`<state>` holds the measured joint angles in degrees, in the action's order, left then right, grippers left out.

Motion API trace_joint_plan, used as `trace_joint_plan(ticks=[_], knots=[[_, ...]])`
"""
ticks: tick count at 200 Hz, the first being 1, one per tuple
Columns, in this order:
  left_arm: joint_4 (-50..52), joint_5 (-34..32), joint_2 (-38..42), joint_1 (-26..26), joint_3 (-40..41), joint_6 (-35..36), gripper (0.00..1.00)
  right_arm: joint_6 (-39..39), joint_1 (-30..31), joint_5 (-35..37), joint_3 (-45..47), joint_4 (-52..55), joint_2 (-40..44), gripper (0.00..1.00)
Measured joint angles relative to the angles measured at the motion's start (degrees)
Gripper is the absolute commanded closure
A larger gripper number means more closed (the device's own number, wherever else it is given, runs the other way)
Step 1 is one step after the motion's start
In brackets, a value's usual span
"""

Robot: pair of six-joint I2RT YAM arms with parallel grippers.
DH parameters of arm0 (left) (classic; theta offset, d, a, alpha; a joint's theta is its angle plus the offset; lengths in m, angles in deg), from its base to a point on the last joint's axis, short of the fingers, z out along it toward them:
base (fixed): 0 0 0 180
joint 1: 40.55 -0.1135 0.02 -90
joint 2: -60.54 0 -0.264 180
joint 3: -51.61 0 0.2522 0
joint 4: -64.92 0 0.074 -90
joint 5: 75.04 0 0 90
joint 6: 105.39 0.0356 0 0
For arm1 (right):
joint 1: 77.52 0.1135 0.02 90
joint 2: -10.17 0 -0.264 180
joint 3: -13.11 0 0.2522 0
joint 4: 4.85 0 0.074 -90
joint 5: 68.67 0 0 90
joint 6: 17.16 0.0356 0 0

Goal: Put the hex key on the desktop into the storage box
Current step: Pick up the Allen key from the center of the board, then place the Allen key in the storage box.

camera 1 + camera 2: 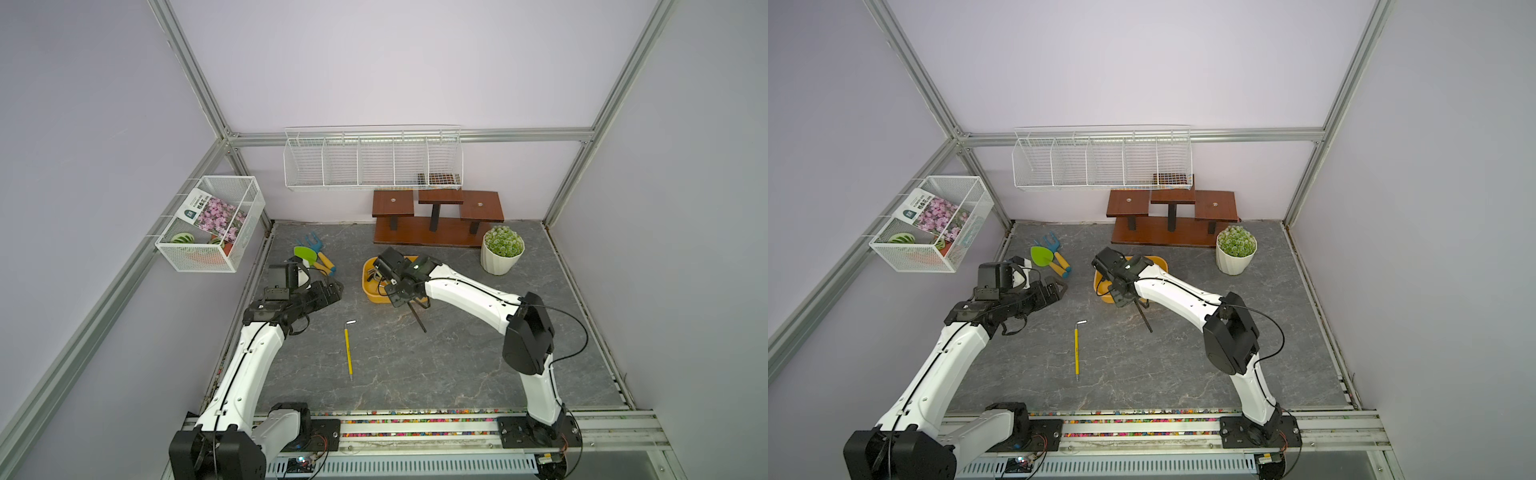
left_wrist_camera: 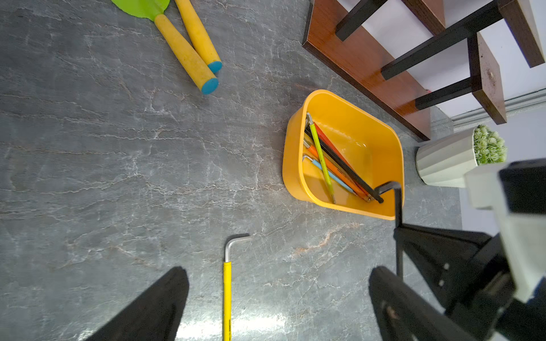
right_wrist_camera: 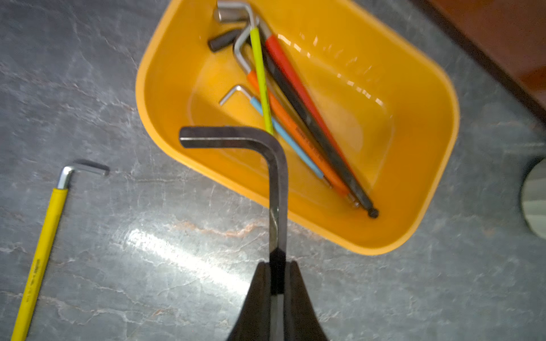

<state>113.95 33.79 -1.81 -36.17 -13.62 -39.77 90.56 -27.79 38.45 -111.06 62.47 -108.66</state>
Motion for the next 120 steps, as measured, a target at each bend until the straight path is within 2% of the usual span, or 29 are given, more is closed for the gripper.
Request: trace_joint_plan(ticks=[55, 83, 120], knots=[[-0.02, 0.00, 0.00, 0.00, 0.00, 0.00, 0.00, -12.66, -4.15, -2.34, -19.10, 2.03, -8.48, 1.00], [-0.02, 0.02, 0.00, 0.00, 0.00, 0.00, 0.00, -17.66, -4.90, -4.33, -23.71, 2.82, -13.77, 1.00], [-0.02, 0.04, -0.02, 0.00, 0.00, 0.00, 0.00, -23.74, -5.62, -4.74, -24.74, 2.32, -18.60, 0.99]])
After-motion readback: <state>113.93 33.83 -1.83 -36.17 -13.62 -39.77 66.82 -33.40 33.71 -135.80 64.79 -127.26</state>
